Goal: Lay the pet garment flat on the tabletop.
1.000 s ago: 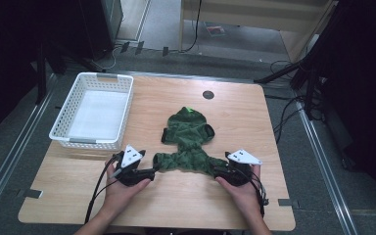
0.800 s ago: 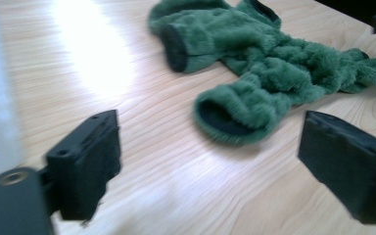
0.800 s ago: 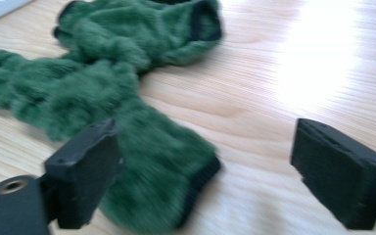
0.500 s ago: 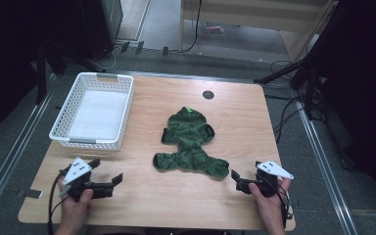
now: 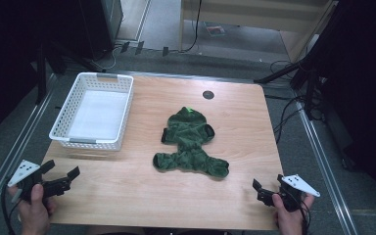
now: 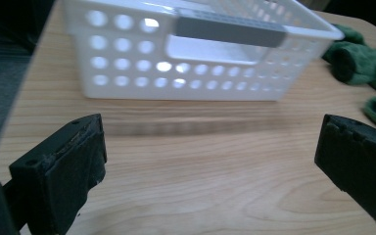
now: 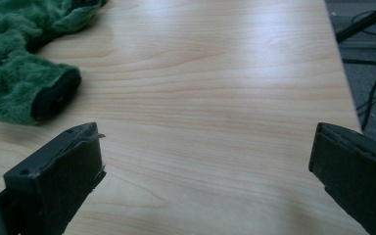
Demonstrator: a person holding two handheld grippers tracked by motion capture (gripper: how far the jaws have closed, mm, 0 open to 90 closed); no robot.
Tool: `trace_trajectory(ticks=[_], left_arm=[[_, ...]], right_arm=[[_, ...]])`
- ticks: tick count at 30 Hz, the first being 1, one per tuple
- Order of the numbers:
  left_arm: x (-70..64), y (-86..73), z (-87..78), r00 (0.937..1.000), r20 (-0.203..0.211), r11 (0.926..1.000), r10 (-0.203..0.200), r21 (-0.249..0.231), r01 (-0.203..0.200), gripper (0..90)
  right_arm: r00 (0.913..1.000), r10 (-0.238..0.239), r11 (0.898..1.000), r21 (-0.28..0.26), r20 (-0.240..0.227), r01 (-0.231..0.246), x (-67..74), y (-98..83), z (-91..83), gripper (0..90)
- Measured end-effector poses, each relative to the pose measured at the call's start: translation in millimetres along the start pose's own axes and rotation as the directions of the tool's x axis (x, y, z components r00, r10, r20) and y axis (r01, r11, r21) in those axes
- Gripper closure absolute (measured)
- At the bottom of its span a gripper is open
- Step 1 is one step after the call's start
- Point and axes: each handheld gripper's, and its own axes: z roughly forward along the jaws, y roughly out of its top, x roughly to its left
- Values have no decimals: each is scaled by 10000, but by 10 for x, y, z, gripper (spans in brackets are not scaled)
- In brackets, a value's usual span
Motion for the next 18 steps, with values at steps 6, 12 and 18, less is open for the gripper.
trace_trajectory(ticks=[6, 12, 18], left_arm=[[112, -11, 26, 9993, -70, 9993, -376, 48, 376, 0], [97, -15, 62, 9996, -53, 9995, -259, 166, 260, 0], [132, -21, 79, 9984, 127, 9984, -555, 93, 554, 0]], right_arm=[[9998, 95, 9999, -106, 157, -93, -23, -9, -11, 0], [9995, 13, 9998, -190, 318, -7, -3, -3, 12, 0], [9986, 36, 9997, -224, 523, -24, -13, 1, 15, 0]])
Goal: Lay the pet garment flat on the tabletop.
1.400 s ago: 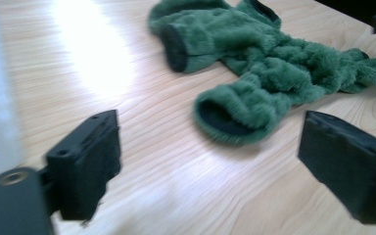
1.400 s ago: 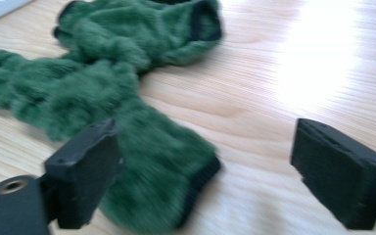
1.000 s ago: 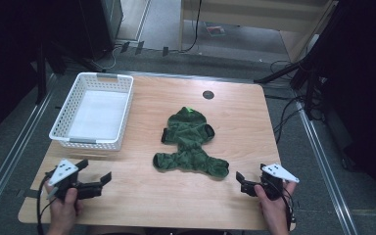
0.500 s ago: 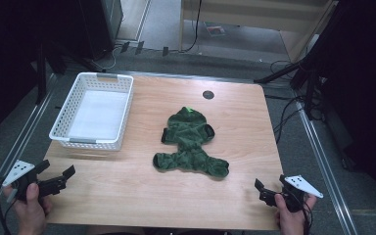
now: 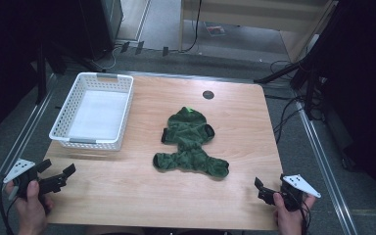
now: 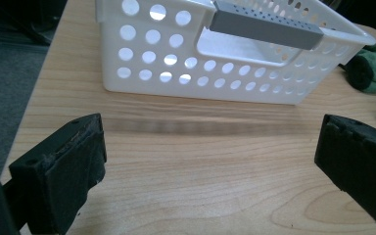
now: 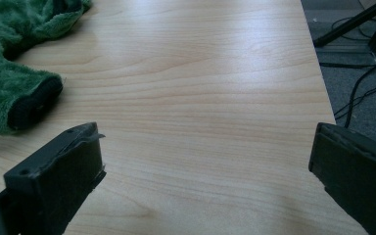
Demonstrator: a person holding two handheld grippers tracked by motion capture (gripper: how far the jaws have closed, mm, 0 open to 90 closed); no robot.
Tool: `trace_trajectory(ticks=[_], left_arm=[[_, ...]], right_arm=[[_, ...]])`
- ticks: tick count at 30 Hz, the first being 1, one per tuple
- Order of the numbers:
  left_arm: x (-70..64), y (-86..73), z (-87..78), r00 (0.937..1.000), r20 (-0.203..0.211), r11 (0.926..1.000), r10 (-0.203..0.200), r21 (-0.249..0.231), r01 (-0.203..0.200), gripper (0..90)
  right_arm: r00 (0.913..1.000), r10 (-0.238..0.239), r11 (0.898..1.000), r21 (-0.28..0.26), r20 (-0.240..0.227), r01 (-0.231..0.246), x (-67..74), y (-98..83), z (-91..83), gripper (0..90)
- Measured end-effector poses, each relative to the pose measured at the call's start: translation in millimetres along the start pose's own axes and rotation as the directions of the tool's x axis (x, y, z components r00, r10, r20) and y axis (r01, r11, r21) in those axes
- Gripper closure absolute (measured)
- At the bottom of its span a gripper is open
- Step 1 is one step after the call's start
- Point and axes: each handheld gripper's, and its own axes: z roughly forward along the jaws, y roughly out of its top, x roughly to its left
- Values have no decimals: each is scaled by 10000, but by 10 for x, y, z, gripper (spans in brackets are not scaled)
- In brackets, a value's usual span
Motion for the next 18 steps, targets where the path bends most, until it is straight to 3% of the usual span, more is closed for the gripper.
trace_trajectory(ticks=[18], left_arm=[[-8, -4, 44, 9996, -282, 9998, -46, 208, 52, 0]], right_arm=[[9998, 129, 9999, 15, -159, -129, -18, 3, 3, 0]])
